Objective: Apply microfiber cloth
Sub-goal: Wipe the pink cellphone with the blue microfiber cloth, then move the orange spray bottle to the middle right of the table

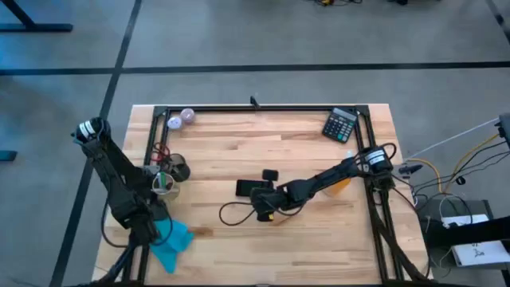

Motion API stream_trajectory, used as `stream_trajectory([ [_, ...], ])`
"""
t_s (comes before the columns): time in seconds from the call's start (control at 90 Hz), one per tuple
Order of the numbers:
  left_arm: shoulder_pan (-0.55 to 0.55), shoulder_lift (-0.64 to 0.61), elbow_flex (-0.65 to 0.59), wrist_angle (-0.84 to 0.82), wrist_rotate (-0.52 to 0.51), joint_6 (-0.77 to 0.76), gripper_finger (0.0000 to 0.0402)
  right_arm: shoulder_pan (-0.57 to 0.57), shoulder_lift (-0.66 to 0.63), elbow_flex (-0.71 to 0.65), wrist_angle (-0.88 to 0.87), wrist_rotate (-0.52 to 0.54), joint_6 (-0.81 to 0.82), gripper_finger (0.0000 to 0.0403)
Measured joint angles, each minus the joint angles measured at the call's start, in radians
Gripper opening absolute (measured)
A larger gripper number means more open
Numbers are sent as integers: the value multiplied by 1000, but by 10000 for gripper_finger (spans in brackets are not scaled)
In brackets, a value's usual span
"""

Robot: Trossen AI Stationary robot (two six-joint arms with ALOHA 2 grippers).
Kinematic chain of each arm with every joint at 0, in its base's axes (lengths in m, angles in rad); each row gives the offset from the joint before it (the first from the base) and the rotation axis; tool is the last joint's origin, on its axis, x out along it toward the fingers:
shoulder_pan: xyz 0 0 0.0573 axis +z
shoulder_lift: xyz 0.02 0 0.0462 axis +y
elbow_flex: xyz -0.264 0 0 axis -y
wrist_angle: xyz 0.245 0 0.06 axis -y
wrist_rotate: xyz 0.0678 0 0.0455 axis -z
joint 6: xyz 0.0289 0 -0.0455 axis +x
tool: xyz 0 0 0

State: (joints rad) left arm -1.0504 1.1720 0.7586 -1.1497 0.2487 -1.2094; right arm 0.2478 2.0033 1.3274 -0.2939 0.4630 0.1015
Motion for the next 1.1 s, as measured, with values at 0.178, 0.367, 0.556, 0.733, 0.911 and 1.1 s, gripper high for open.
stream_trajectory([
  [0.178, 1, -16, 0, 287, -25, -6, 2, 0, -23, 61, -68, 0, -83, 144],
  [0.367, 10, -18, 0, 441, -194, -39, 29, 6, -37, 104, -108, 0, -187, 130],
  [0.556, 28, 18, -2, 437, -233, -111, 94, 7, -42, 144, -206, 0, -271, 110],
  [0.733, 63, 23, -2, 458, -262, -138, 174, 3, -57, 145, -300, 0, -299, 86],
  [0.911, 112, 8, -2, 573, -513, 60, 229, 9, -84, 143, -340, 1, -297, 31],
  [1.1, 227, -11, -2, 648, -663, 338, 235, 31, -154, 142, -364, -3, -272, 6],
])
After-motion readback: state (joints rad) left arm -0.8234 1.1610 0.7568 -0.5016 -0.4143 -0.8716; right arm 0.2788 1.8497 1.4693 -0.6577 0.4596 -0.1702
